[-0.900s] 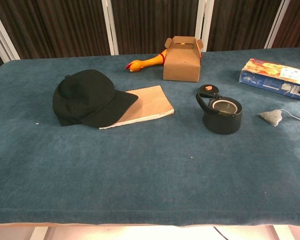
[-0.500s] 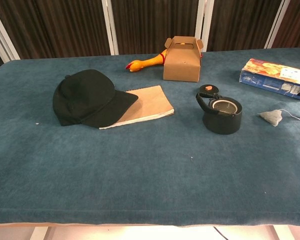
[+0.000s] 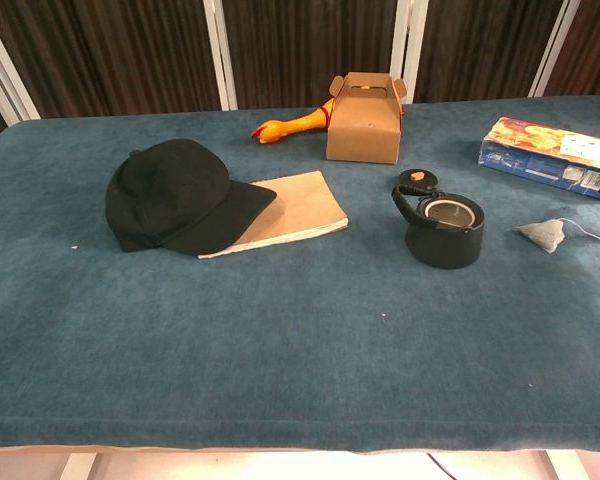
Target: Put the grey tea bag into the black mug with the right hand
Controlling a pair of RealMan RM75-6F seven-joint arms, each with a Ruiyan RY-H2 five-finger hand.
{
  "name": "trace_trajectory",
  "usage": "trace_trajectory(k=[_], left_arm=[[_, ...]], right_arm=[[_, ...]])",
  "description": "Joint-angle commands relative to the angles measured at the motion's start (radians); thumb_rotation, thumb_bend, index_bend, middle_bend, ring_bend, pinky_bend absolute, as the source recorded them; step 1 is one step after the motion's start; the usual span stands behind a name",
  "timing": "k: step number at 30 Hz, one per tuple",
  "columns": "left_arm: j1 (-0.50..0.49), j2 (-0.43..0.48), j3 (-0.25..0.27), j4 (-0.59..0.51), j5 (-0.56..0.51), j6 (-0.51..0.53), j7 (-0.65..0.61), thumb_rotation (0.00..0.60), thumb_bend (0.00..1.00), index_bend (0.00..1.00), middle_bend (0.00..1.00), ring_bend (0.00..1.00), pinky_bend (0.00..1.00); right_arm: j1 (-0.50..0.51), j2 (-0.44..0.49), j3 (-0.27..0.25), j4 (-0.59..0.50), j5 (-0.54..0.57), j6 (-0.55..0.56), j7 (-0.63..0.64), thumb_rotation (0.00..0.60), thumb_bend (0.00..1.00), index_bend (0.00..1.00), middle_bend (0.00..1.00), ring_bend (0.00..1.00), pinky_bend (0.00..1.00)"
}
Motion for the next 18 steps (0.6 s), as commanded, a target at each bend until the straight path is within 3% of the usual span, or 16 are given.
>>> trace_trajectory(k=[1,5,12,18], left_arm=[[-0.001,0.0,0.0,0.0,0.001,-0.001,0.0,0.6,0.03,0.0,0.0,0.0,0.09],[0.0,0.0,-0.001,0.0,0.0,-0.001,0.001,0.6,0.03,0.0,0.0,0.0,0.09],[0.0,0.002,-0.001,0.0,0.002,0.002,-0.003,0.6,0.03,0.0,0.0,0.0,0.09],[0.001,0.002,0.001,0.002,0.007,0.006,-0.007,0.6,0.03,0.0,0.0,0.0,0.09]], right_arm=[[-0.001,-0.001,0.0,0.0,0.001,-0.002,-0.002,0.6,0.31,0.54,0.03,0.0,0.0],[-0.001,-0.004,0.0,0.003,0.0,-0.002,0.0,0.6,0.32,0.57,0.04,0.0,0.0],[-0.001,-0.002,0.002,-0.001,0.0,-0.001,-0.003,0.6,0.47,0.64,0.06,0.0,0.0],[-0.003,0.01,0.006,-0.021,0.0,0.012,0.006,0.6,0.51,0.66,0.06,0.0,0.0]])
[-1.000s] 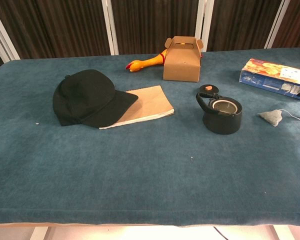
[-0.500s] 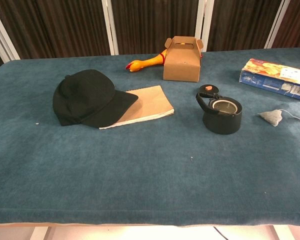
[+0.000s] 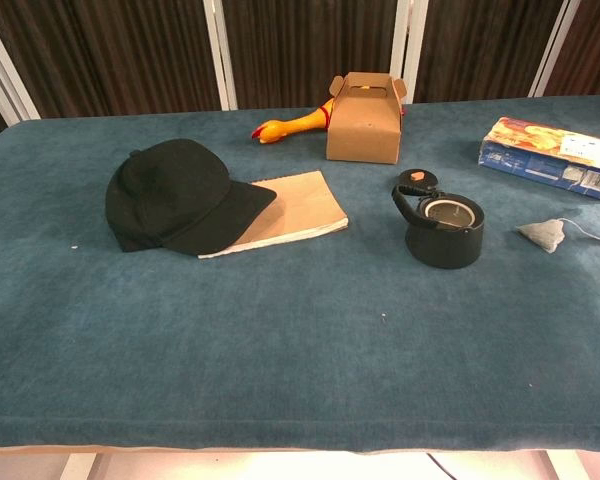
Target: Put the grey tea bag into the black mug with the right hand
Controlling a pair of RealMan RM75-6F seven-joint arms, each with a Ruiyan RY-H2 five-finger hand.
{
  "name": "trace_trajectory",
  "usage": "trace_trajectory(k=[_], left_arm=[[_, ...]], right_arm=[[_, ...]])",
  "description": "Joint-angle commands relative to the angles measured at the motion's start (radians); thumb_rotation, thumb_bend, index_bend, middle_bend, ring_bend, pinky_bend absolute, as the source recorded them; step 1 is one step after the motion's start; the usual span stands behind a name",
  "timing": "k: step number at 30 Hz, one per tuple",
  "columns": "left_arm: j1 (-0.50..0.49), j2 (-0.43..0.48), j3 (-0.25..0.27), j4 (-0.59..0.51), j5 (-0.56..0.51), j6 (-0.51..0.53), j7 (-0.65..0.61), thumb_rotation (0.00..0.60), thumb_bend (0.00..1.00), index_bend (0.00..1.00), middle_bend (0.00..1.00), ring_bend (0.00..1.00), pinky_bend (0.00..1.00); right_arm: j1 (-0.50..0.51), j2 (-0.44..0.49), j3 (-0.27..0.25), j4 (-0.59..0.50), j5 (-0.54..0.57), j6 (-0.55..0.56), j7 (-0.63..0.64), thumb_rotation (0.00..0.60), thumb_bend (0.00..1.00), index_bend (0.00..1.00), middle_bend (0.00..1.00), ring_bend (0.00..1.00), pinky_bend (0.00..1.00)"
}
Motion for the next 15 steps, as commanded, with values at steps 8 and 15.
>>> trace_trajectory(k=[8,15], left_arm=[[0.001,-0.001,0.001,0.003,0.004,0.003,-0.003,0.6,0.03,0.0,0.0,0.0,0.09],[0.0,0.0,0.003,0.001,0.009,0.003,-0.003,0.6,0.03,0.0,0.0,0.0,0.09]], right_arm=[[-0.006,0.085,0.032,-0.142,-0.016,0.107,0.037,0.6,0.51,0.67,0.06,0.0,0.0],[-0.011,0.208,0.077,-0.36,-0.018,0.209,0.003,0.6,0.51,0.67,0.06,0.0,0.0]])
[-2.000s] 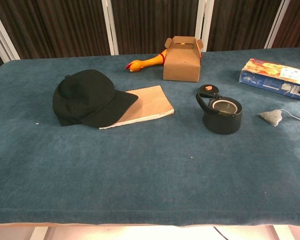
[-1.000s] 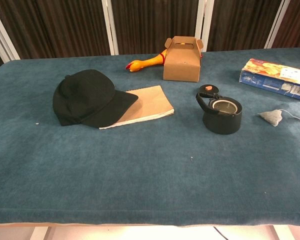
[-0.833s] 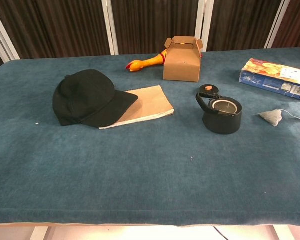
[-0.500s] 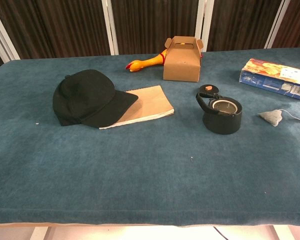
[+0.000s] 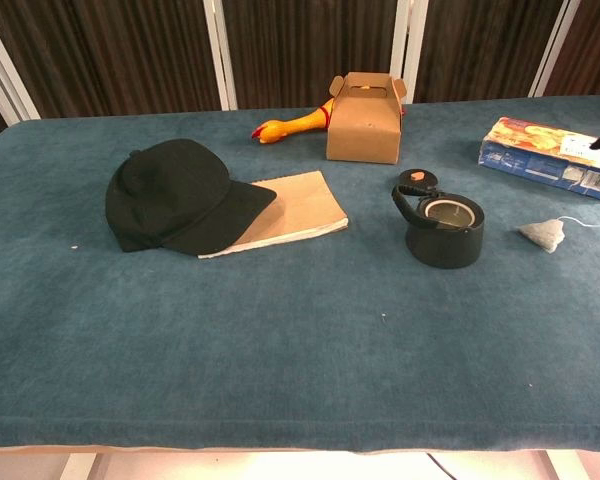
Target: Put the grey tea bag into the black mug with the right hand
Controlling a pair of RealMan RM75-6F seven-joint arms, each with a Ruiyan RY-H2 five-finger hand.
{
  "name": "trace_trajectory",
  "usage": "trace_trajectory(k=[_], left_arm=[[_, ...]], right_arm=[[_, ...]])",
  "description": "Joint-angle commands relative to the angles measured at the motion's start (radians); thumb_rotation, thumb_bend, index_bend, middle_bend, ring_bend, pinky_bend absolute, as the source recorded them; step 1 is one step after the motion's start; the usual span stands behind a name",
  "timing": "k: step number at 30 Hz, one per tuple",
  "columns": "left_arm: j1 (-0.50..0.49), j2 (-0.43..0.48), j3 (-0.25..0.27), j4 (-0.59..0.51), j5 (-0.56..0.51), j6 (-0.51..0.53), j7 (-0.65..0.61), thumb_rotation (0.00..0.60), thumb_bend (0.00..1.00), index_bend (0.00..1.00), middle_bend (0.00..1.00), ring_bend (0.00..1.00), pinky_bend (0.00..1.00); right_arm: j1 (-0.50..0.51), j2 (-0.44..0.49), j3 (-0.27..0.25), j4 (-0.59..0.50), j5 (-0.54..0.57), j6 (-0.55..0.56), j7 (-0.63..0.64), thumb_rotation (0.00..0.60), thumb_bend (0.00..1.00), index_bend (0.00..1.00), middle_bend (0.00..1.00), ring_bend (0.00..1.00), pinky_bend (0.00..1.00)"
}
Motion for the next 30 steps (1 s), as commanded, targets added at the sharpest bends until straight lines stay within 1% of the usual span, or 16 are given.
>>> trace_trajectory(k=[1,5,8,10,14,17,23,30], left_arm=[[0.0,0.0,0.001,0.0,0.002,0.001,0.0,0.6,0.03,0.0,0.0,0.0,0.09],[0.0,0.002,0.002,-0.001,0.004,0.002,-0.005,0.6,0.03,0.0,0.0,0.0,0.09],[0.0,0.003,0.002,0.0,0.004,0.003,-0.006,0.6,0.03,0.0,0.0,0.0,0.09],[0.001,0.005,0.002,0.0,0.005,0.006,-0.011,0.6,0.03,0.0,0.0,0.0,0.09],[0.001,0.006,0.002,0.002,0.006,0.006,-0.017,0.6,0.03,0.0,0.0,0.0,0.09],[0.0,0.007,0.003,0.002,0.007,0.005,-0.019,0.6,0.03,0.0,0.0,0.0,0.09],[-0.001,0.008,0.003,0.002,0.006,0.004,-0.021,0.6,0.03,0.0,0.0,0.0,0.09],[-0.003,0.008,0.003,0.002,0.006,-0.001,-0.022,0.6,0.03,0.0,0.0,0.0,0.09]], right_arm=[[-0.003,0.082,0.035,-0.134,0.0,0.063,-0.036,0.6,0.51,0.66,0.06,0.0,0.0],[-0.002,0.131,0.058,-0.239,0.011,0.089,-0.085,0.6,0.51,0.66,0.06,0.0,0.0],[-0.001,0.139,0.063,-0.258,0.016,0.091,-0.094,0.6,0.51,0.66,0.06,0.0,0.0],[0.003,0.168,0.084,-0.327,0.018,0.116,-0.115,0.6,0.51,0.66,0.06,0.0,0.0],[0.015,0.202,0.115,-0.454,0.055,0.118,-0.2,0.6,0.51,0.66,0.06,0.0,0.0],[0.024,0.217,0.133,-0.522,0.085,0.115,-0.255,0.6,0.51,0.66,0.06,0.0,0.0],[0.04,0.234,0.162,-0.604,0.11,0.13,-0.304,0.6,0.51,0.66,0.06,0.0,0.0],[0.07,0.234,0.193,-0.676,0.138,0.134,-0.354,0.6,0.51,0.66,0.06,0.0,0.0]])
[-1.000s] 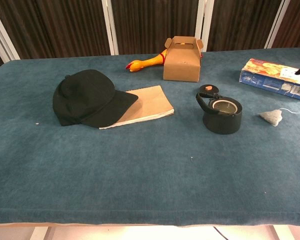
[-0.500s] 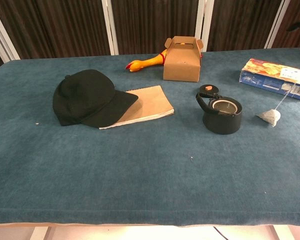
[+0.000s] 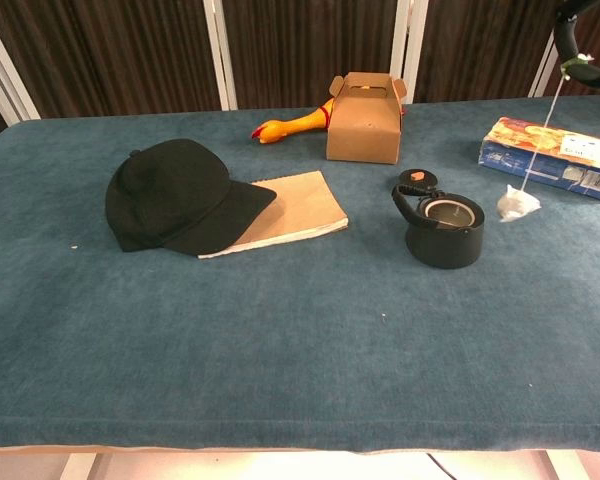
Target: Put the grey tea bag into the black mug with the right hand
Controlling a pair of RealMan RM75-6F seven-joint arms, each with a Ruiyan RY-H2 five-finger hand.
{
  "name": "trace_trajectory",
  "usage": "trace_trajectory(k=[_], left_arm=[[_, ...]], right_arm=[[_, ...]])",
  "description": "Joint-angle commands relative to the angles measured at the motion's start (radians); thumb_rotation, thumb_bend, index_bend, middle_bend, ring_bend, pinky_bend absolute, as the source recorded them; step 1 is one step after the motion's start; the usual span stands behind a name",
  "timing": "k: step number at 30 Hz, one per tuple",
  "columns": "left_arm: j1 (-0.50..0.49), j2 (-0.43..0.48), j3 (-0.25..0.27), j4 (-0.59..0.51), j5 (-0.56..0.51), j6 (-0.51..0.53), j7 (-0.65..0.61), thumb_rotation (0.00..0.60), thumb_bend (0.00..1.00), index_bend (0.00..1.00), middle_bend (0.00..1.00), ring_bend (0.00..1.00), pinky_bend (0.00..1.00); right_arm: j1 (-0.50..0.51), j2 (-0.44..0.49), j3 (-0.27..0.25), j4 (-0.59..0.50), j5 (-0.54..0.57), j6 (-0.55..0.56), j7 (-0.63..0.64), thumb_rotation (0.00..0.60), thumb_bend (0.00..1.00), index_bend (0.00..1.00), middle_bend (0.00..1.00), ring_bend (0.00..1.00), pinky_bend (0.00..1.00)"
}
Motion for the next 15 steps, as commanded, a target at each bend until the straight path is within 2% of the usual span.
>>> trace_trajectory(k=[1,7,15], left_arm=[[-0.001,0.001,0.0,0.0,-0.002,-0.001,-0.003,0.6,0.03,0.0,0.0,0.0,0.09],[0.002,0.005,-0.002,0.002,-0.001,0.008,-0.014,0.6,0.03,0.0,0.0,0.0,0.09],[0.005,0.009,-0.002,0.008,0.003,0.018,-0.027,0.6,0.03,0.0,0.0,0.0,0.09]], right_arm=[[0.018,-0.002,0.016,-0.03,0.021,-0.002,-0.026,0.6,0.51,0.66,0.06,0.0,0.0],[0.05,-0.022,0.03,-0.064,0.063,-0.015,-0.089,0.6,0.51,0.66,0.06,0.0,0.0],[0.075,-0.06,0.015,-0.049,0.091,-0.027,-0.132,0.6,0.51,0.66,0.06,0.0,0.0]])
